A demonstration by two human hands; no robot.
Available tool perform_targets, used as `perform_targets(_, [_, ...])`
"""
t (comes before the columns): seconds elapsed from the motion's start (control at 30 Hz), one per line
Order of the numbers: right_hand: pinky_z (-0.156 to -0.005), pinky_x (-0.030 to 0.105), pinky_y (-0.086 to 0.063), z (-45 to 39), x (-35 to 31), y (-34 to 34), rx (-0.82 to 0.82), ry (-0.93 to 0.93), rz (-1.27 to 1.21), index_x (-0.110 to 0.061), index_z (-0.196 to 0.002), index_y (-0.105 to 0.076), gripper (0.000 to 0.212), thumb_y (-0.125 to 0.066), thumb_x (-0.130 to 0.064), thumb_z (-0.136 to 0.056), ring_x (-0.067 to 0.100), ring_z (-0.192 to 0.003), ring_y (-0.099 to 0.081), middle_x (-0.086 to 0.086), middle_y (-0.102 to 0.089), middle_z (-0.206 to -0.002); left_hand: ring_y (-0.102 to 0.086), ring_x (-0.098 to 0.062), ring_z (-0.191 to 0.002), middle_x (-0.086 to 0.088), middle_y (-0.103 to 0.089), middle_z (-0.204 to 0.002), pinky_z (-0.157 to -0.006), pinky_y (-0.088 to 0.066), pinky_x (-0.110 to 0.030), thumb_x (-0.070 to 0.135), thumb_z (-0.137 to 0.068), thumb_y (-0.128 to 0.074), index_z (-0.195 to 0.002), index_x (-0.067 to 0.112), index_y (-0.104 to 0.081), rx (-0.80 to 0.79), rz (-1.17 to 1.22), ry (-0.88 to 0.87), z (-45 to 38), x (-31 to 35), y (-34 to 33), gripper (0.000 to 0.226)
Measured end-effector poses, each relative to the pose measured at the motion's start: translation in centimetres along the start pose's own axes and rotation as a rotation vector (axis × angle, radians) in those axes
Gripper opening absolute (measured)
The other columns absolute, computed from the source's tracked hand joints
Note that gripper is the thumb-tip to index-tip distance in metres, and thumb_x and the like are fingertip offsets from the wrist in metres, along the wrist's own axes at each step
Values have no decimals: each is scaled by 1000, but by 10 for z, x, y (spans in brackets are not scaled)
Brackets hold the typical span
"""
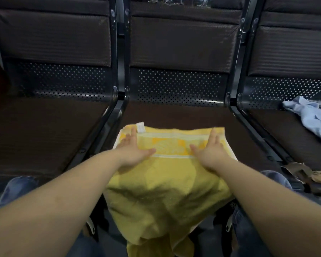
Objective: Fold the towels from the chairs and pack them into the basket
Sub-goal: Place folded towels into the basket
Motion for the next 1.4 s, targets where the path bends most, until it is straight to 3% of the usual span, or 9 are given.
perform_targets(0.1, [-118, 45, 1, -2, 4, -21, -119, -17, 249, -17, -153, 8, 82, -15, -68, -92, 32, -147, 8, 12, 13, -159, 19, -26, -145, -8, 26, -156, -119, 5, -40, 81, -80, -30, -150, 22, 19, -56, -323, 61, -8, -4, -16, 105])
perform_targets(0.57, [-115, 52, 9, -68, 2, -13, -83, -8, 299, -26, -152, 12, 81, -9, -72, -89, 29, -145, 18, 7, 19, -158, 30, -31, -141, -14, 34, -152, -115, 15, -43, 89, -71, -29, -149, 33, 17, 22, -339, 88, -68, 15, -1, 106])
perform_targets(0.93, [-116, 54, 5, -174, -13, -4, 32, 44, 325, -29, -152, 7, 83, -9, -76, -86, 30, -146, 13, 6, 13, -160, 29, -35, -141, -19, 31, -152, -116, 13, -45, 93, -66, -23, -149, 35, 17, 132, -379, 69, -171, 32, 22, 108])
perform_targets(1.07, [-117, 53, 2, -207, -21, -1, 57, 82, 303, -29, -153, 3, 81, -12, -74, -87, 29, -147, 10, 5, 9, -160, 18, -33, -145, -19, 20, -156, -118, 8, -44, 91, -68, -21, -152, 32, 8, 255, -372, 42, -198, 37, 32, 107])
perform_targets(1.23, [-118, 49, -3, -220, -24, 5, 181, 112, 212, -24, -152, -15, 75, -21, -67, -91, 26, -147, -2, 6, -5, -160, -2, -28, -147, -14, -10, -159, -119, -2, -39, 80, -75, -42, -148, 20, -26, 469, -275, -58, -208, 44, 42, 96])
perform_targets(1.33, [-119, 44, -5, -209, -30, 15, 356, 187, 181, -19, -147, -31, 62, -29, -55, -96, 25, -145, -13, 8, -20, -157, -33, -24, -130, -6, -44, -132, -110, -19, -34, 67, -78, -57, -121, 17, -51, 654, -273, -180, -196, 53, 48, 66])
perform_targets(1.4, [-118, 41, -12, -197, -36, 21, 437, 279, 159, -18, -139, -43, 50, -35, -46, -98, 23, -139, -27, 7, -36, -149, -42, -23, -114, -4, -48, -115, -99, -25, -31, 56, -82, -60, -104, 16, -54, 742, -295, -251, -183, 59, 49, 46])
Point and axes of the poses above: each hand's wrist, its own z-axis away from the middle knuckle, its own y-axis out of the back of the hand, x = y × z, the point moved 6 cm from there along -z, towards the middle knuckle
